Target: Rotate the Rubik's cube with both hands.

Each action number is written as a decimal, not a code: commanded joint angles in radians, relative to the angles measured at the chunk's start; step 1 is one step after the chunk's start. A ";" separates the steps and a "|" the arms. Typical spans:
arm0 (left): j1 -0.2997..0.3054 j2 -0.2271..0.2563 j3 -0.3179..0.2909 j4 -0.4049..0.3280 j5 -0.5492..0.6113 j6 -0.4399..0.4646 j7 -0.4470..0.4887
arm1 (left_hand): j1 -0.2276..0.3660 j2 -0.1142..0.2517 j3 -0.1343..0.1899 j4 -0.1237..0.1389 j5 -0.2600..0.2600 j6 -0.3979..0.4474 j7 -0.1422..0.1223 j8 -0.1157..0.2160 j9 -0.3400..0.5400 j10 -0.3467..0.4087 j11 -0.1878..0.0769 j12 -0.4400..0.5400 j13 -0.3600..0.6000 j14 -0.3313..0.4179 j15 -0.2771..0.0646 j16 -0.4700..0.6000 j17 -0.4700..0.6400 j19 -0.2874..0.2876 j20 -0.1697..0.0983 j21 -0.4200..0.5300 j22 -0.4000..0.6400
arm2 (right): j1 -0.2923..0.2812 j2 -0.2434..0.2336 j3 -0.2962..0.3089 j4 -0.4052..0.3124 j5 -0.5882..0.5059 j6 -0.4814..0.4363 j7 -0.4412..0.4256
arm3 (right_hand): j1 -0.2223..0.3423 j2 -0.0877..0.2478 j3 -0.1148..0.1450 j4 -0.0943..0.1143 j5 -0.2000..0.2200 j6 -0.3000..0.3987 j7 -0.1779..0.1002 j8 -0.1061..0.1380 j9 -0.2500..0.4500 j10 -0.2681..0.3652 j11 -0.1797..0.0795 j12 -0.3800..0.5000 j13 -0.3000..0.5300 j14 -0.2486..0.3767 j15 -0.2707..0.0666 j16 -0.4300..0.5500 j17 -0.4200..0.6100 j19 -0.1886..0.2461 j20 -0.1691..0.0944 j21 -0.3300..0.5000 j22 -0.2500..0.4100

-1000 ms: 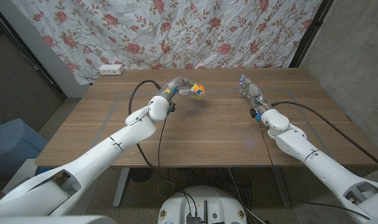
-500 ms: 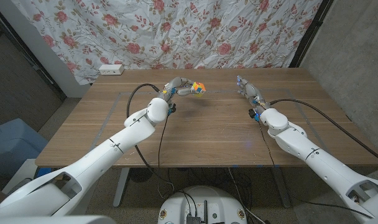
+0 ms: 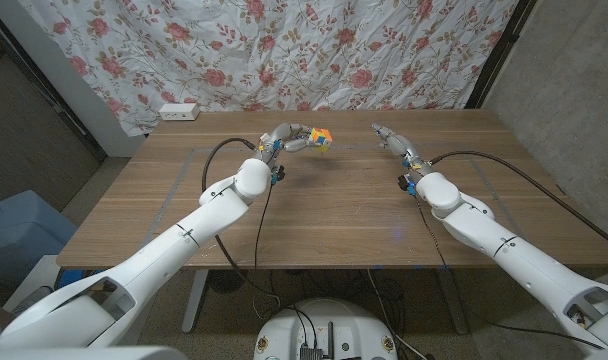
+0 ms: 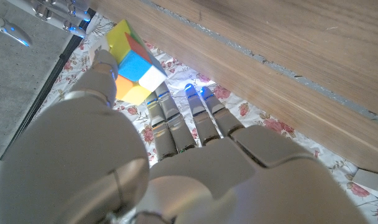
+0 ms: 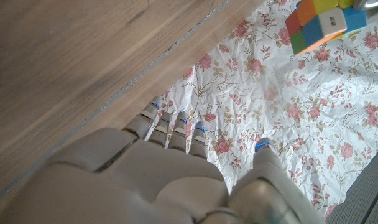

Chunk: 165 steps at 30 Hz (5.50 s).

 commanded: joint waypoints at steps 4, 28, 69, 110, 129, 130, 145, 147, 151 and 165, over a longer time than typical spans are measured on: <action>-0.003 -0.022 -0.010 0.059 -0.099 -0.092 -0.008 | 0.003 0.012 -0.003 0.003 0.006 0.012 0.016 0.002 0.002 0.051 -0.042 0.005 0.002 0.007 -0.132 0.001 0.003 0.003 0.004 -0.001 0.006 | 0.002 -0.056 -0.027 -0.147 -0.154 -0.145 -0.036 | 0.011 0.005 0.004 -0.004 0.002 -0.010 -0.023 0.000 0.006 -0.006 0.002 0.000 0.003 -0.002 0.027 0.001 0.002 -0.002 0.023 0.003 0.004; -0.029 -0.050 0.017 0.116 -0.139 -0.139 -0.031 | -0.002 0.020 -0.008 0.005 0.006 0.010 0.018 -0.003 0.003 0.047 -0.042 0.000 0.005 0.008 -0.130 -0.001 0.003 0.006 0.005 0.002 0.007 | 0.020 -0.109 -0.094 -0.313 -0.434 -0.362 -0.055 | 0.009 0.008 0.003 0.002 -0.002 0.000 -0.059 0.005 0.011 -0.078 0.022 -0.013 0.007 -0.033 0.049 -0.006 0.012 -0.030 0.052 -0.002 0.005; -0.063 -0.086 0.042 0.167 -0.142 -0.164 -0.038 | -0.008 0.035 -0.015 0.005 0.006 0.025 0.027 -0.006 0.005 0.052 -0.042 -0.004 0.009 0.011 -0.126 -0.002 0.002 0.004 0.005 0.003 0.009 | 0.024 -0.123 -0.169 -0.466 -0.737 -0.558 0.041 | 0.200 0.013 0.097 -0.040 0.015 -0.070 -0.078 0.001 0.008 -0.126 0.071 -0.010 0.004 -0.065 0.102 -0.021 0.002 -0.063 0.072 -0.005 0.004; -0.065 -0.096 0.041 0.183 -0.150 -0.188 -0.040 | -0.012 0.045 -0.021 0.003 0.006 0.034 0.031 -0.010 0.006 0.060 -0.041 -0.007 0.014 0.014 -0.123 -0.002 0.002 0.004 0.005 0.004 0.009 | -0.025 -0.125 -0.171 -0.513 -0.854 -0.566 0.102 | 0.207 0.000 0.101 -0.001 0.017 0.007 -0.076 0.014 0.003 -0.162 0.012 -0.004 0.003 -0.121 0.081 -0.022 0.008 -0.110 0.074 -0.002 0.005; -0.072 -0.104 0.045 0.196 -0.149 -0.191 -0.039 | -0.014 0.050 -0.024 0.003 0.005 0.037 0.032 -0.012 0.007 0.064 -0.041 -0.008 0.016 0.016 -0.123 -0.003 0.002 0.006 0.004 0.005 0.010 | -0.015 -0.109 -0.188 -0.498 -0.900 -0.575 0.134 | 0.192 0.008 0.097 0.003 0.009 0.037 -0.077 0.014 0.002 -0.151 0.004 0.003 0.003 -0.118 0.080 -0.015 0.010 -0.104 0.070 0.003 0.004; -0.072 -0.104 0.045 0.195 -0.149 -0.190 -0.039 | -0.014 0.050 -0.024 0.003 0.005 0.038 0.032 -0.012 0.007 0.064 -0.041 -0.008 0.016 0.016 -0.123 -0.003 0.002 0.006 0.004 0.005 0.010 | -0.015 -0.109 -0.188 -0.497 -0.902 -0.574 0.133 | 0.191 0.008 0.097 0.003 0.008 0.038 -0.078 0.013 0.002 -0.151 0.004 0.003 0.003 -0.118 0.080 -0.014 0.010 -0.104 0.070 0.003 0.004; -0.064 -0.109 0.039 0.189 -0.159 -0.188 -0.030 | -0.016 0.052 -0.026 0.002 0.005 0.039 0.032 -0.015 0.007 0.067 -0.041 -0.009 0.017 0.017 -0.123 -0.003 0.002 0.007 0.003 0.006 0.010 | -0.020 -0.105 -0.189 -0.496 -0.924 -0.578 0.131 | 0.188 0.012 0.097 0.002 0.005 0.047 -0.078 0.011 0.002 -0.157 0.004 0.000 0.003 -0.119 0.078 -0.013 0.010 -0.102 0.068 0.004 0.004; -0.063 -0.109 0.039 0.189 -0.160 -0.189 -0.030 | -0.016 0.053 -0.027 0.002 0.005 0.040 0.033 -0.015 0.007 0.068 -0.041 -0.009 0.018 0.017 -0.123 -0.003 0.002 0.007 0.003 0.006 0.010 | -0.022 -0.103 -0.189 -0.498 -0.927 -0.582 0.132 | 0.188 0.013 0.097 0.002 0.005 0.048 -0.078 0.011 0.002 -0.156 0.003 0.001 0.003 -0.118 0.078 -0.012 0.010 -0.102 0.068 0.004 0.004; -0.063 -0.109 0.039 0.187 -0.159 -0.191 -0.029 | -0.016 0.054 -0.027 0.001 0.005 0.041 0.033 -0.015 0.007 0.069 -0.041 -0.009 0.018 0.017 -0.124 -0.003 0.002 0.007 0.003 0.006 0.010 | -0.023 -0.104 -0.190 -0.500 -0.932 -0.582 0.135 | 0.187 0.014 0.098 0.001 0.004 0.052 -0.078 0.011 0.002 -0.157 0.003 0.000 0.003 -0.117 0.077 -0.012 0.010 -0.102 0.068 0.004 0.004; -0.051 -0.103 0.038 0.166 -0.159 -0.182 -0.024 | -0.015 0.057 -0.029 0.001 0.005 0.043 0.034 -0.017 0.008 0.070 -0.041 -0.011 0.019 0.020 -0.124 -0.003 0.002 0.008 0.003 0.007 0.010 | -0.037 -0.102 -0.190 -0.517 -0.961 -0.594 0.131 | 0.185 0.018 0.098 0.000 0.002 0.065 -0.078 0.011 0.002 -0.152 0.003 0.003 0.002 -0.114 0.071 -0.009 0.010 -0.099 0.067 0.005 0.004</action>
